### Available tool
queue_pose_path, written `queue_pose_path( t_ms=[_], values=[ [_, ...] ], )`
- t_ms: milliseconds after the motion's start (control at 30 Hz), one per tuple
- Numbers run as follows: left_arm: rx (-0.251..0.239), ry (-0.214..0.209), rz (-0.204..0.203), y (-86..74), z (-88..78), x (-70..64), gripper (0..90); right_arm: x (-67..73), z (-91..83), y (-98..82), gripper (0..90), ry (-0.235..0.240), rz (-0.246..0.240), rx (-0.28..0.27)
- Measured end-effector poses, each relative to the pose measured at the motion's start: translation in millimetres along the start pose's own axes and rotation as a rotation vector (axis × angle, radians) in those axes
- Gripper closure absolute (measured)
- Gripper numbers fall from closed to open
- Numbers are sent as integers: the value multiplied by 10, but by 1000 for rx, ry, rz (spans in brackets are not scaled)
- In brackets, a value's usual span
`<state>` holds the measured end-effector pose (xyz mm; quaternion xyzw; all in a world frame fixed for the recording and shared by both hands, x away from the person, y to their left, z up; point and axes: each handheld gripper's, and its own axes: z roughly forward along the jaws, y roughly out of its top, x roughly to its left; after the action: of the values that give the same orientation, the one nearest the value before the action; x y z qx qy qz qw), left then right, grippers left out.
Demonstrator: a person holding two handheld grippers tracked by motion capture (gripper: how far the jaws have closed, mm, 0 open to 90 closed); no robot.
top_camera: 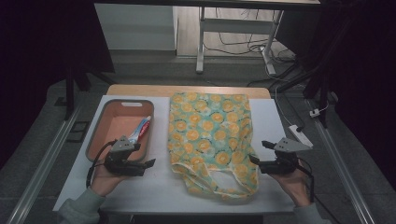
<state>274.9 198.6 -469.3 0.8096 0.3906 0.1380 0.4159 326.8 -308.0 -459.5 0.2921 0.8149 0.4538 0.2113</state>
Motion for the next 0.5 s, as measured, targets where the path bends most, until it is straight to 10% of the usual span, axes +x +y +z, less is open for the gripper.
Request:
queue_pose_path(
  t_ms=[500],
  values=[
    [-9,-1,8,-24,-26,8,182,8,4,-68,231,-14,13,14]
  ],
)
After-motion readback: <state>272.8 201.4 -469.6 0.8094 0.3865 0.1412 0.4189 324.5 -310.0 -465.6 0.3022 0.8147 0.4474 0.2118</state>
